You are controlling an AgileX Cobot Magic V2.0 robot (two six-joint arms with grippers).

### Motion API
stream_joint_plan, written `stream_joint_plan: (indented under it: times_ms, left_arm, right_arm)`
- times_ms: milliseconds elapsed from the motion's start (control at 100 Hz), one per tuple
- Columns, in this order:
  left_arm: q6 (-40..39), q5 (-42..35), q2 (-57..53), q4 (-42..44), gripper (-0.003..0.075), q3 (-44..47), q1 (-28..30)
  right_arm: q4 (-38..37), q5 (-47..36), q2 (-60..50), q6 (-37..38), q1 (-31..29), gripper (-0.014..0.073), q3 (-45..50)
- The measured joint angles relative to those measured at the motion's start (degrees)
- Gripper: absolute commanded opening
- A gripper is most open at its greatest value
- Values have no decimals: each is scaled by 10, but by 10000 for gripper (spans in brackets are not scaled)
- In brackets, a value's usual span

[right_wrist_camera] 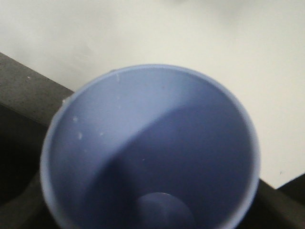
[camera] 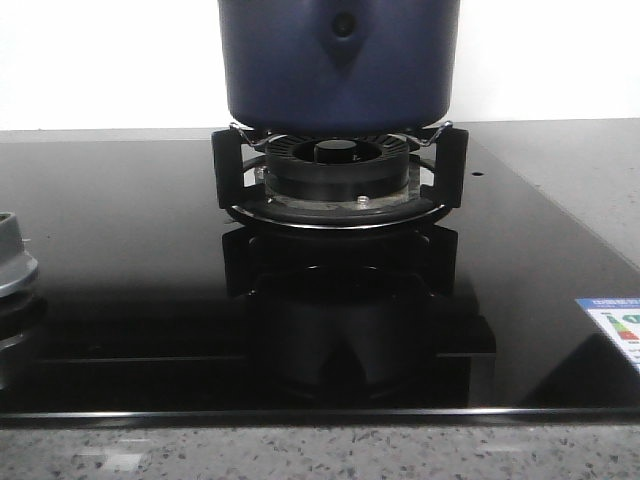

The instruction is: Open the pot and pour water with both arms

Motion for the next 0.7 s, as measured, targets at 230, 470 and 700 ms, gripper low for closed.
stream_joint_plan:
  times_ms: [230,470,700]
  left_arm:
    - [0,0,24,0,189,0,0]
    - [0,2,55,-4,189,0,0]
    - [0,18,71,-8,189,0,0]
  right_arm:
    - [87,-187,-68,14,-138,288,182]
    - [108,-312,-62,14,-151,288,297]
    - [121,-344,-10,16,-151,293,312]
